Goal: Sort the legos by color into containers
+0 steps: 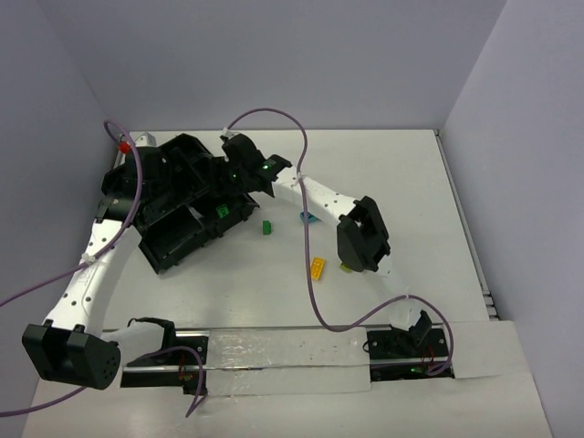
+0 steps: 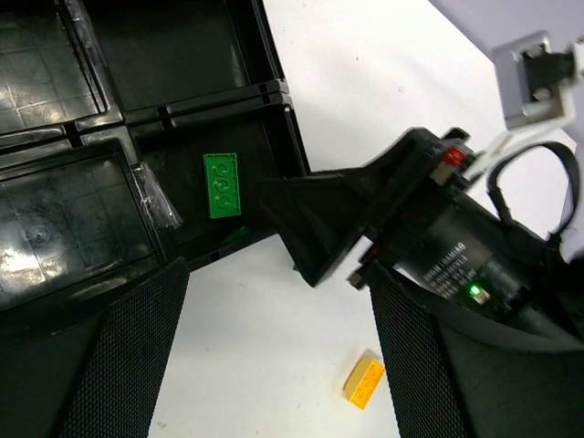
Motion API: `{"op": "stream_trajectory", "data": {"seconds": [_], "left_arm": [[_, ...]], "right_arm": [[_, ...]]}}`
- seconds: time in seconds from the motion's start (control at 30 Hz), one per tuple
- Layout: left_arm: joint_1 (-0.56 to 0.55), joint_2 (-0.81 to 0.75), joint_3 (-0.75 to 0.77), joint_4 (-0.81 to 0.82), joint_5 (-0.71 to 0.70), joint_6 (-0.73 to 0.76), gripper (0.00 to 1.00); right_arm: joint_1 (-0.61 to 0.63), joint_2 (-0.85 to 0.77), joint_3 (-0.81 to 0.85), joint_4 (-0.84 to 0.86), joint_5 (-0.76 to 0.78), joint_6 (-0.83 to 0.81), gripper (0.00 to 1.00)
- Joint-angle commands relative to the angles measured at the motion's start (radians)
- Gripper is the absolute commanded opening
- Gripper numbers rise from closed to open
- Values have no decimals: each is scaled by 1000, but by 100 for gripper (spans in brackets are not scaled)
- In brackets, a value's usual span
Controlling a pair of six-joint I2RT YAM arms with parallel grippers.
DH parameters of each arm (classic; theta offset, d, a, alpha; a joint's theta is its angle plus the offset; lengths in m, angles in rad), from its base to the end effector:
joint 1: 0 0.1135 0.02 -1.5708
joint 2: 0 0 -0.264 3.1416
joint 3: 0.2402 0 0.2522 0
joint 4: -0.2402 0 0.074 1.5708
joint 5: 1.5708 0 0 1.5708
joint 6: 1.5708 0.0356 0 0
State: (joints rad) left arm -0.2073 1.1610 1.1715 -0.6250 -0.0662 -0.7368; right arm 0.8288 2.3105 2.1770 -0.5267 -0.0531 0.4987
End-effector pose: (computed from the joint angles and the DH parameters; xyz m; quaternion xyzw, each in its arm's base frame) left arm 0.2438 -0.0489 0.3551 -0.2469 0.8525 -0.1829 0.4230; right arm 0.3603 0.3958 0.2682 -0.1590 0.8837 0.2896 0.3316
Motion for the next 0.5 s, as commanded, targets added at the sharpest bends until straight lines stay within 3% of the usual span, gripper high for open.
{"op": "stream_trajectory", "data": {"seconds": [0.0, 0.13, 0.23, 0.33, 0.47], "left_arm": [[5, -14, -22, 38, 33, 33, 87], [-39, 22, -53, 66, 43, 65, 85], [-135, 96, -20, 55, 31, 95, 81], [-302, 226, 24, 59, -50, 97, 78], [-374, 394, 69, 85, -72, 58, 73]], "right_arm": [[-7, -234, -88, -1, 83, -34, 72], [-83, -507, -490, 126, 143, 4, 72], [-185, -729, -783, 215, 149, 54, 71], [-313, -886, -976, 239, 168, 78, 72], [-378, -1009, -1102, 214, 179, 72, 72]]}}
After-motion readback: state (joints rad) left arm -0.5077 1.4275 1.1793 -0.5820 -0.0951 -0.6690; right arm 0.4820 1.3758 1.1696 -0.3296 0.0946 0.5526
